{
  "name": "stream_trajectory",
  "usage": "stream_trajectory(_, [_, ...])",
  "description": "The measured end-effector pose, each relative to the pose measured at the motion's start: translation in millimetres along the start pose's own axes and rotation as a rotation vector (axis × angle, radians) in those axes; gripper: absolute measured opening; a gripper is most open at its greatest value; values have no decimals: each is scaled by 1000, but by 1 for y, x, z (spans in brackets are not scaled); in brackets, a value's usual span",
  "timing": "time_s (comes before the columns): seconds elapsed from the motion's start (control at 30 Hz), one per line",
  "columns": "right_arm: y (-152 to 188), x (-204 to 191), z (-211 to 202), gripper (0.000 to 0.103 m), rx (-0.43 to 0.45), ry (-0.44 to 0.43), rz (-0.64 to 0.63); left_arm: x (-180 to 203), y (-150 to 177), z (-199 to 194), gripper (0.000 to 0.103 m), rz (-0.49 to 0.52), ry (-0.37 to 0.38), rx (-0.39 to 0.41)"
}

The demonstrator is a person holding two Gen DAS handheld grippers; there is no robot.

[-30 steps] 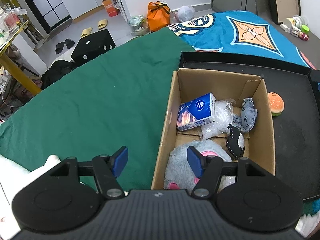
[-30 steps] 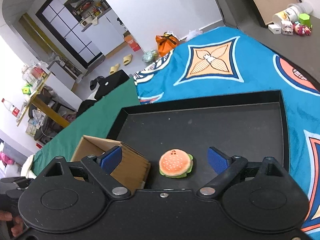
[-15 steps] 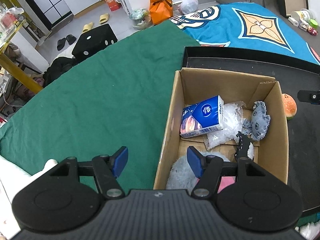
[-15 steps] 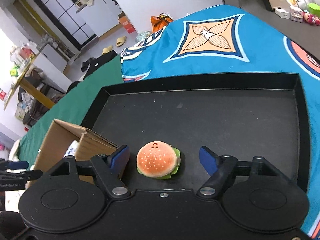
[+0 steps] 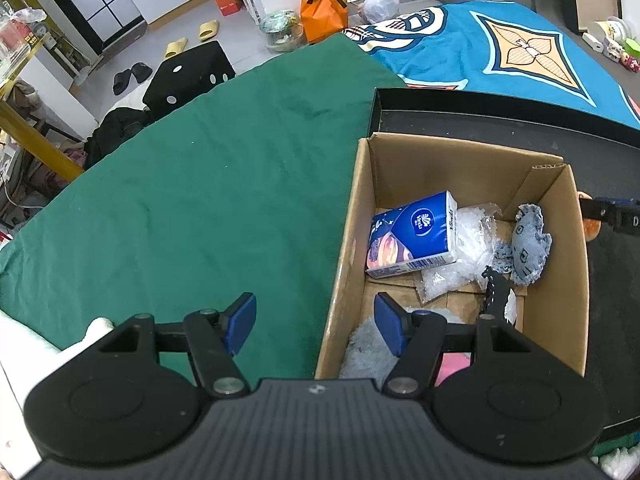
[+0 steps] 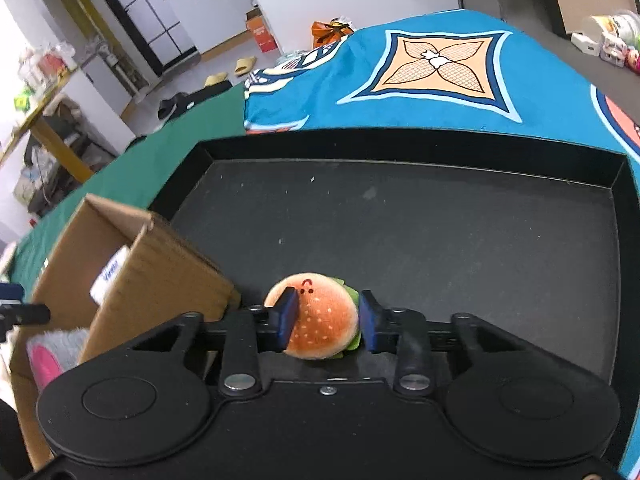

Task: Organize soft objects
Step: 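Close the right gripper on the burger plush and lift it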

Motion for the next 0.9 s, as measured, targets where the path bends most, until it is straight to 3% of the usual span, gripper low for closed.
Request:
stream_trajectory(0.17, [9,2,-10,19,-19,22,23,-1,10,-4,64,-6,6,1])
stream_trajectory(0.33, [22,8,-21,19,-44,37,94,-5,22,-8,64,2,5,8])
stream_trajectory(0.57, [40,28,-33,21,-61,-17,270,-12,30,-19,64,-12,3,32])
stream_trajectory(0.67, [44,34,-38,30,-66,-51,340,-14,33,-25,64,-2,-5,35])
stream_trajectory(0.73, [45,35,-41,44,-63,-66,359,-13,35,-29,64,22,-11,38])
stream_trajectory(0.77, [45,35,-43,53,-56,-64,350,-13,37,-31,64,29,-18,40])
stream_trajectory(0.9, [33,21,-45,69,-29,-6,225,-15,39,-34,64,19,-16,43])
Point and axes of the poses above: each gripper's, at about its wrist camera, not at the fingertips, and z roughly the way its jaws point, x to its right, y to its underside, the point moved 5 cm from there along z, roughly the way its jaws point, and after that the axes turned 15 degrees about -z, right-handed, at the moved point
